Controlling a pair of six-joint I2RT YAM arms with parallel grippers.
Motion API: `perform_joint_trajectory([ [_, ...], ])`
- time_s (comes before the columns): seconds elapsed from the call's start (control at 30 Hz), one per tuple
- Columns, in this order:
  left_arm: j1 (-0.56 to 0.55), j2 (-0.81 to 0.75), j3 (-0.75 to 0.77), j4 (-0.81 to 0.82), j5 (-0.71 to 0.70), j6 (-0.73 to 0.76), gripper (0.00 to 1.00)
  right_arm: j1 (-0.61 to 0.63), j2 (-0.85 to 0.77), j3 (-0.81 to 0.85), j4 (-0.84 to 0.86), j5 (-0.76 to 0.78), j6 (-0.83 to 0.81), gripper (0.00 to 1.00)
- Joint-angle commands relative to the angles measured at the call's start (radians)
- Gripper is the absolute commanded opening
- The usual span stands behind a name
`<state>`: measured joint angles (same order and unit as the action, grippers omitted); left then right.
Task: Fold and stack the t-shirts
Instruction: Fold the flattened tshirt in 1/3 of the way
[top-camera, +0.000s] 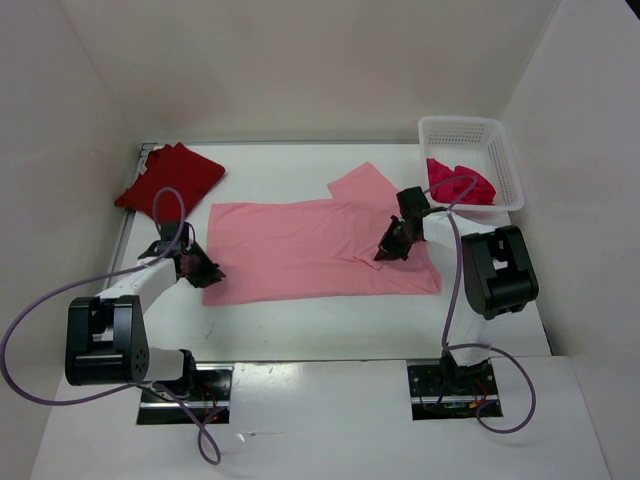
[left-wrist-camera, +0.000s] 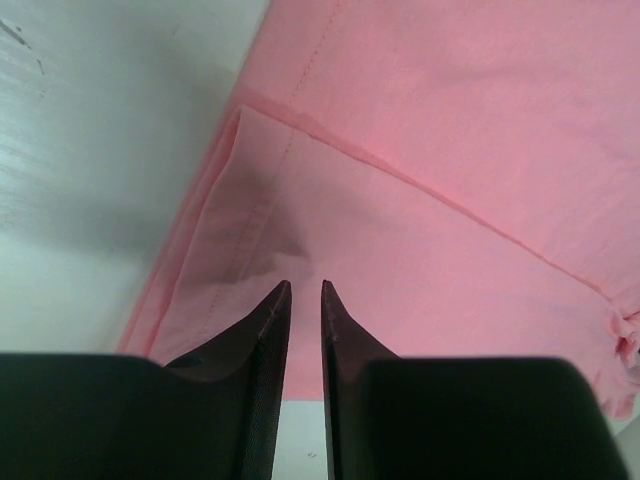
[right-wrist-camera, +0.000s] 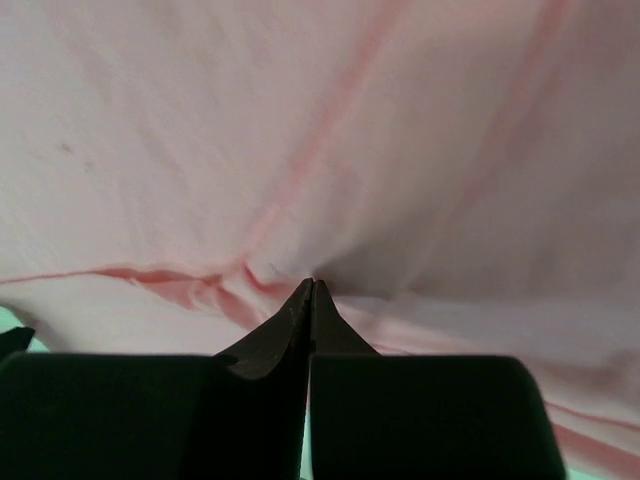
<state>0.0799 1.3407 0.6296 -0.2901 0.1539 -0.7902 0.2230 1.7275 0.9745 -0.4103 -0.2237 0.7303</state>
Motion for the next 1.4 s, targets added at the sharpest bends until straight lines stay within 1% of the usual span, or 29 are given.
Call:
perform_joint_trajectory([
  [0.0,0.000,-0.020,0.028,-0.017,0.006,0.015,0.25,0.003,0.038,0.113,0.035,-0.051,-0.017,0.01],
  [0.07,0.000,-0.029,0.053,-0.041,0.006,0.026,0.25,0.003,0.034,0.150,-0.002,-0.026,-0.026,0.04],
  [0.13,0.000,-0.043,0.073,-0.052,0.016,0.026,0.25,0.003,-0.002,0.161,-0.021,0.018,-0.038,0.10],
  [0.17,0.000,-0.061,0.082,-0.052,0.027,0.026,0.25,0.003,-0.023,0.135,-0.030,0.027,-0.048,0.18],
  [0.2,0.000,-0.061,0.082,-0.052,0.027,0.026,0.25,0.003,-0.072,0.115,-0.030,0.027,-0.048,0.21],
  [0.3,-0.037,-0.075,0.082,-0.052,0.027,0.017,0.27,0.003,-0.137,0.014,-0.041,0.063,-0.048,0.28],
  [0.37,-0.089,-0.075,0.082,-0.052,0.036,0.006,0.27,0.003,-0.175,-0.049,-0.041,0.063,-0.028,0.32],
  [0.53,-0.259,-0.023,0.120,-0.032,0.001,-0.024,0.27,0.003,-0.196,-0.138,-0.041,0.063,-0.028,0.33],
  [0.6,-0.293,-0.005,0.130,-0.011,0.001,-0.035,0.27,0.003,-0.197,-0.138,-0.041,0.054,-0.019,0.35],
  [0.67,-0.314,0.023,0.130,0.014,0.001,-0.047,0.27,0.003,-0.197,-0.138,-0.030,0.037,-0.019,0.35],
  [0.87,-0.315,0.058,0.120,0.037,0.010,-0.046,0.27,0.012,-0.174,-0.105,-0.010,-0.025,-0.009,0.35],
  [1.07,-0.315,0.038,0.087,0.048,0.010,-0.046,0.27,0.012,-0.183,-0.094,-0.021,-0.014,-0.009,0.35],
  [1.23,-0.315,0.048,0.076,0.057,0.010,-0.046,0.27,0.012,-0.131,-0.094,0.022,-0.037,-0.009,0.35],
  [1.37,-0.315,0.048,0.076,0.057,0.010,-0.046,0.27,0.012,-0.086,-0.059,0.033,-0.037,-0.032,0.35],
])
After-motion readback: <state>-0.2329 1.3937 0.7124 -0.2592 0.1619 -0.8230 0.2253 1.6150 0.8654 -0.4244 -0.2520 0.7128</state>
